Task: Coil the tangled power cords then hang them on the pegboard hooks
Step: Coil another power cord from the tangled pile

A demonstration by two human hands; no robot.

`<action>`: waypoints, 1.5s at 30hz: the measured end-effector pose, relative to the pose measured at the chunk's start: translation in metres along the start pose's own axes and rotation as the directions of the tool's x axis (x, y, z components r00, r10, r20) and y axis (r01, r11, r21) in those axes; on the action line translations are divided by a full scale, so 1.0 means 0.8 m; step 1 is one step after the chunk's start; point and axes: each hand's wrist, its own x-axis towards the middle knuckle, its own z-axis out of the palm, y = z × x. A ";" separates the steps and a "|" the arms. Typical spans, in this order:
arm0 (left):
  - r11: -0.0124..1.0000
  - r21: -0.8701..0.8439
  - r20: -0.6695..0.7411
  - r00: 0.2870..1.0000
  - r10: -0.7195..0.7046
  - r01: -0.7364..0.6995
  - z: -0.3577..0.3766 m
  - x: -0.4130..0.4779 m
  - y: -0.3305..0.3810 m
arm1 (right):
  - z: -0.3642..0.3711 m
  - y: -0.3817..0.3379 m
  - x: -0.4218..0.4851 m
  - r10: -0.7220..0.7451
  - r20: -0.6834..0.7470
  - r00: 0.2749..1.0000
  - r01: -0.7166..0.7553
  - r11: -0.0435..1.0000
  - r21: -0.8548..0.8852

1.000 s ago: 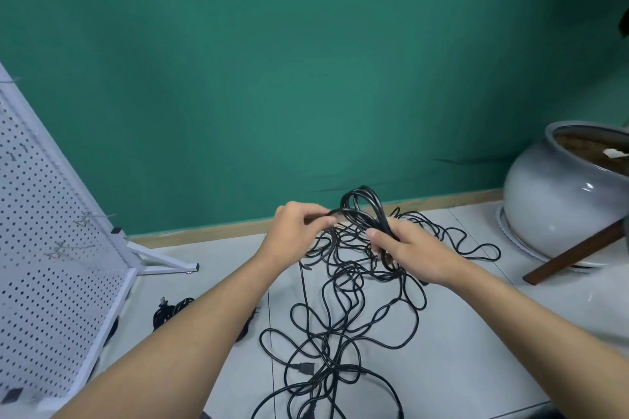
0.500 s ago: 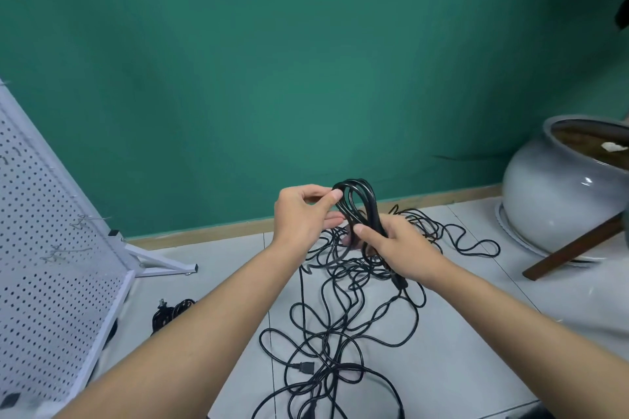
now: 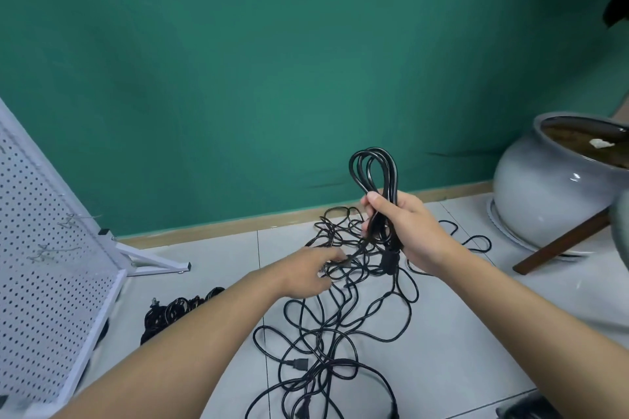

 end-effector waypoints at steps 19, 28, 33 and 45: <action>0.936 -0.090 -0.760 0.631 0.157 -0.341 -0.048 -0.008 0.038 | -0.012 0.004 -0.014 0.233 0.195 0.953 -0.077 0.806 -0.587; 0.958 -0.084 -0.809 0.580 0.095 -0.274 -0.049 -0.010 0.044 | 0.002 0.007 -0.023 0.273 0.340 0.900 -0.071 0.861 -0.503; 0.978 -0.067 -0.810 0.583 0.063 -0.198 -0.051 -0.013 0.048 | 0.010 -0.001 -0.021 0.270 0.289 0.918 -0.075 0.836 -0.543; 0.800 -0.561 -0.588 0.783 -0.205 -0.212 -0.051 -0.031 0.010 | 0.003 -0.009 -0.019 0.180 0.177 0.968 -0.018 0.747 -0.665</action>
